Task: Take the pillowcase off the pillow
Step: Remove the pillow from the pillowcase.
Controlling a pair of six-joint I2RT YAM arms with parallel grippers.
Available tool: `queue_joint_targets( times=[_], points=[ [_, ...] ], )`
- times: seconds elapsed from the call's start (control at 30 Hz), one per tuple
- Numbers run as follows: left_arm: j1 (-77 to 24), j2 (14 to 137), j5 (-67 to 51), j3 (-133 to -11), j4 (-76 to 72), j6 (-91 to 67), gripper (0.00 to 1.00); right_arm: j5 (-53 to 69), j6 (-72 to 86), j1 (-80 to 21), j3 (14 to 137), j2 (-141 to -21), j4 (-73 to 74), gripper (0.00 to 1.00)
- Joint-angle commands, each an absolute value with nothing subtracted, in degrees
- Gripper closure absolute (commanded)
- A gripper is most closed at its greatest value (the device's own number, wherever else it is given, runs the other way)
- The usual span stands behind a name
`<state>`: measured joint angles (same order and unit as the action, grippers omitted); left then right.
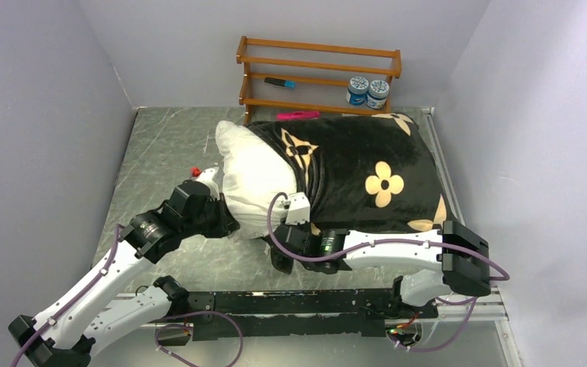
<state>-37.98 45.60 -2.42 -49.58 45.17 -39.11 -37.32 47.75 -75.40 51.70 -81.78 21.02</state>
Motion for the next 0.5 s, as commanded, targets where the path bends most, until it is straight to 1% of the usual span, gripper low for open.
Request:
queue_joint_targets(
  times=[0.0, 0.03, 0.27, 0.33, 0.47],
  points=[
    [-38.0, 43.3, 4.6, -53.8, 45.9, -41.0, 0.95, -42.9, 47.5, -73.3, 50.7, -78.1, 22.9, 0.96],
    [-38.0, 43.2, 6.2, -54.1, 46.7, -41.6, 0.95, -43.5, 47.4, -72.9, 50.7, -77.3, 23.9, 1.00],
    [-38.1, 41.7, 17.3, -56.1, 53.3, -46.4, 0.95, -48.7, 47.2, -68.7, 49.6, -69.5, 33.9, 1.00],
    [-38.1, 41.8, 20.1, -57.7, 53.9, -46.4, 0.95, -49.9, 46.6, -66.3, 49.8, -67.2, 37.5, 1.00],
    [-38.1, 44.8, 23.4, -62.6, 55.1, -44.6, 0.95, -51.2, 43.0, -61.7, 50.0, -62.3, 40.0, 1.00]
  ],
)
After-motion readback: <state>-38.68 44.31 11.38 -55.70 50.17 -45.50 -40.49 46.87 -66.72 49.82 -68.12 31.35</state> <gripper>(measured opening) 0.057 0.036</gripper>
